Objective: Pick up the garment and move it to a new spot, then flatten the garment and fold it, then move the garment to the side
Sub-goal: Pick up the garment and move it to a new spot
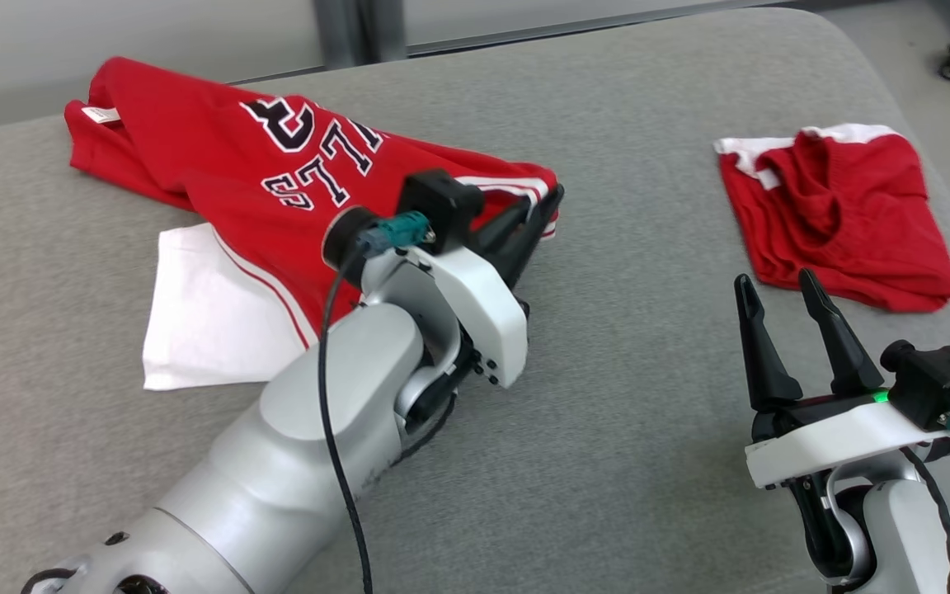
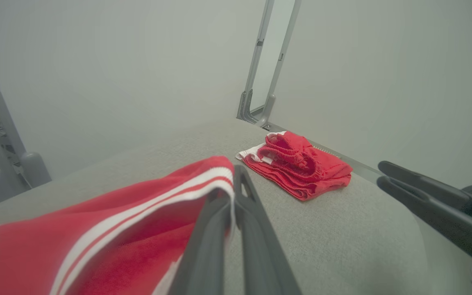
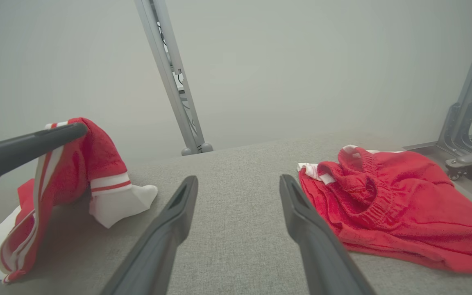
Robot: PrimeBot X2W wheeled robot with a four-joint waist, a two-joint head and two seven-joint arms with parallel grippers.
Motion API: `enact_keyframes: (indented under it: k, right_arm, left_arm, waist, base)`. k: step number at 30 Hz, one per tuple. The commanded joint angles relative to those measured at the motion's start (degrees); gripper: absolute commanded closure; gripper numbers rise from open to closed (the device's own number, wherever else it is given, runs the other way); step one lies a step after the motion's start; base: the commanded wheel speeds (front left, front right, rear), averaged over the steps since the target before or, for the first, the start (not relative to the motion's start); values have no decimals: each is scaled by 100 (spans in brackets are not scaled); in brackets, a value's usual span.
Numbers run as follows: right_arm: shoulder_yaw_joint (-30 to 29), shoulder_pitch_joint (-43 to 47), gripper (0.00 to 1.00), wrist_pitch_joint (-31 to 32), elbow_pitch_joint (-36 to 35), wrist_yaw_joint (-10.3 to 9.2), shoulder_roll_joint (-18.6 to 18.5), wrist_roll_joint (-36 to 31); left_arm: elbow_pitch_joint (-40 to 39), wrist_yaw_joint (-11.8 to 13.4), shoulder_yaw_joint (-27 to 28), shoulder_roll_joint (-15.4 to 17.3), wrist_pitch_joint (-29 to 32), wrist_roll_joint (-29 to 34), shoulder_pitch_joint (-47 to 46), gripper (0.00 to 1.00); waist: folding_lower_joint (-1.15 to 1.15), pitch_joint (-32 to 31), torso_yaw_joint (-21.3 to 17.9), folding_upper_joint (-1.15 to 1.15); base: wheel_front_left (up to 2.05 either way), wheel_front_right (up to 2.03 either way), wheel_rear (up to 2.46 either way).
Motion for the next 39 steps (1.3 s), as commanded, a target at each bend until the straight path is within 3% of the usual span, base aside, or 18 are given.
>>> enact_keyframes:
  k: [1,10,17,18,19,20,28,34,39]
  right_arm:
    - [1,-40,0,-80,36,0,-25,51]
    - [-5,-106,0,-268,199,0,-24,144]
    - [-27,-116,0,-316,294,0,-23,88]
    - [-14,-122,0,-318,316,0,-23,93]
    - [2,-127,0,-317,339,0,-23,110]
    - [11,-126,0,-328,355,0,-23,124]
    - [-251,-56,0,-383,449,0,-24,47]
    - [-361,91,0,-267,343,0,-23,-68]
    - [27,350,0,-5,341,0,-23,70]
  left_arm:
    - [-85,100,-200,31,4,-112,58,100]
    - [-588,342,-1506,30,49,-718,18,100]
    - [-684,526,-1910,33,26,-983,-82,100]
    - [-638,561,-1932,33,53,-986,-66,64]
    - [-589,569,-1950,35,99,-982,-40,35]
    - [-540,575,-1963,35,148,-987,0,0]
    - [-398,306,-1988,33,466,-598,227,0]
    - [-195,264,-1987,35,131,-380,288,0]
    - [271,284,-1930,36,-334,-386,386,0]
  waist:
    - [0,41,-301,0]
    - [0,75,-824,0]
    - [0,10,-1009,0]
    - [0,5,-1022,0]
    - [0,1,-1029,0]
    - [0,-1,-1025,0]
    - [0,-88,-678,0]
    - [0,-292,-214,0]
    - [0,-514,252,0]
  base:
    - [0,0,0]
    - [0,0,0]
    - [0,0,0]
    - [0,0,0]
    - [0,0,0]
    - [0,0,0]
    - [0,0,0]
    - [0,0,0]
    - [0,0,0]
